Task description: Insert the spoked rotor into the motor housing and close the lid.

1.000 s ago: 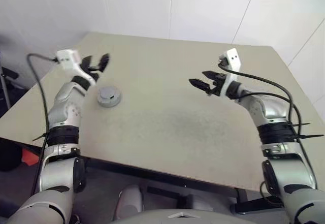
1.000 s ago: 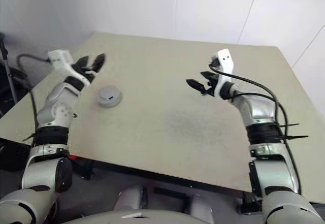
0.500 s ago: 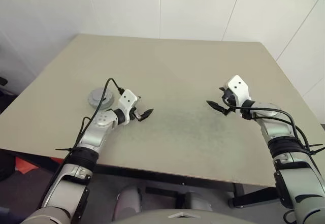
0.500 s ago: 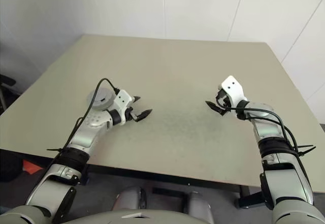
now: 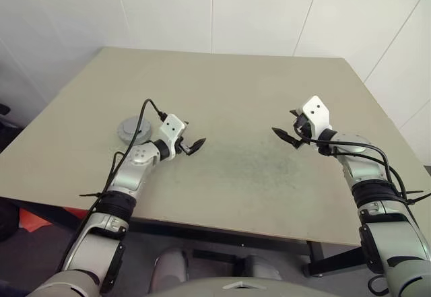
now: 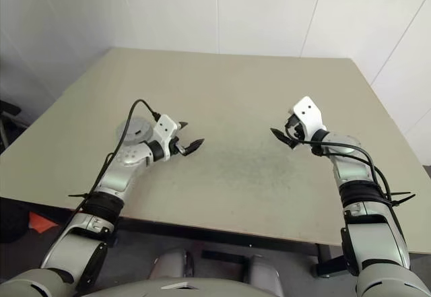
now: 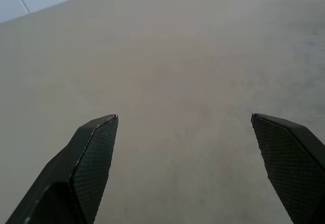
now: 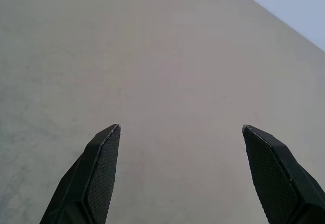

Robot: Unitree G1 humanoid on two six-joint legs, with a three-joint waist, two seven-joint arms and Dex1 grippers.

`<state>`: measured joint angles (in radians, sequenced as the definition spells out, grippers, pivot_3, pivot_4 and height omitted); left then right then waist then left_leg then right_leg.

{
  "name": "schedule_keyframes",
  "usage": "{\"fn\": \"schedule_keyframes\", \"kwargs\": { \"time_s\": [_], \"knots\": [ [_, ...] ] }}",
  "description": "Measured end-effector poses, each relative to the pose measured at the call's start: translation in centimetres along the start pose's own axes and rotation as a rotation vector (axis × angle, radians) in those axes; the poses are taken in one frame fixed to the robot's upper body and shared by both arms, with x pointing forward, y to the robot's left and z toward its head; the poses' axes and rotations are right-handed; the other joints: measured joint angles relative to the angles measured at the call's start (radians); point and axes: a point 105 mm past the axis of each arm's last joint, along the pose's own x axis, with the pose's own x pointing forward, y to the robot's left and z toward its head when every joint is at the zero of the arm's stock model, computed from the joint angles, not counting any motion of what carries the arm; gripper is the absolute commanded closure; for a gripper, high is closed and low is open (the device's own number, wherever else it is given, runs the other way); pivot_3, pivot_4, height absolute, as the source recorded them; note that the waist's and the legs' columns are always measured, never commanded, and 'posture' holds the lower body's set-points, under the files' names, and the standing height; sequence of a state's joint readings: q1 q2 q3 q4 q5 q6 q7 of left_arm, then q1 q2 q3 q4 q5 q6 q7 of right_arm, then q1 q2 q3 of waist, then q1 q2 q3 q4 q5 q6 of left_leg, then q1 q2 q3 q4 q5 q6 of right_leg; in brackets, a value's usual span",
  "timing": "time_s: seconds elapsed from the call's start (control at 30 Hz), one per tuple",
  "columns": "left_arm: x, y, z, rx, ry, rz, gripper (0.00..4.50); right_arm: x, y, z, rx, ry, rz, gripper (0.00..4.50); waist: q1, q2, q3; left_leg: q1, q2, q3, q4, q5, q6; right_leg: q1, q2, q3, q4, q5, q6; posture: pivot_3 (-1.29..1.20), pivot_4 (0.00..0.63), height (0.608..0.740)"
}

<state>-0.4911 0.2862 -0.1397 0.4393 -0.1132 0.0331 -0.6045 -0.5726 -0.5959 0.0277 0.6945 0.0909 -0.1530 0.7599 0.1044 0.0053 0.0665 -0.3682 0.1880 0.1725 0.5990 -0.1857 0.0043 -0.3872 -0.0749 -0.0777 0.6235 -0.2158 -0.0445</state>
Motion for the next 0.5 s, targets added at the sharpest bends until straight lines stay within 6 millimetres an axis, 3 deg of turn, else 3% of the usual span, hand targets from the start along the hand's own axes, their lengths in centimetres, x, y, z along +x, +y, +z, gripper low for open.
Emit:
{"fn": "schedule_keyframes", "kwargs": {
  "time_s": [0.5],
  "knots": [
    [0.65,0.59,0.65,0.019,-0.017,0.020,0.04,0.40,-0.40,0.07,-0.012,-0.005,-0.042,0.16,-0.002,0.000,0.000,-0.001,0.000,0.000,0.000,-0.001,0.002,-0.001,0.000,0.000,0.000,0.000,0.000,0.00,0.000,0.740]
  ]
}}
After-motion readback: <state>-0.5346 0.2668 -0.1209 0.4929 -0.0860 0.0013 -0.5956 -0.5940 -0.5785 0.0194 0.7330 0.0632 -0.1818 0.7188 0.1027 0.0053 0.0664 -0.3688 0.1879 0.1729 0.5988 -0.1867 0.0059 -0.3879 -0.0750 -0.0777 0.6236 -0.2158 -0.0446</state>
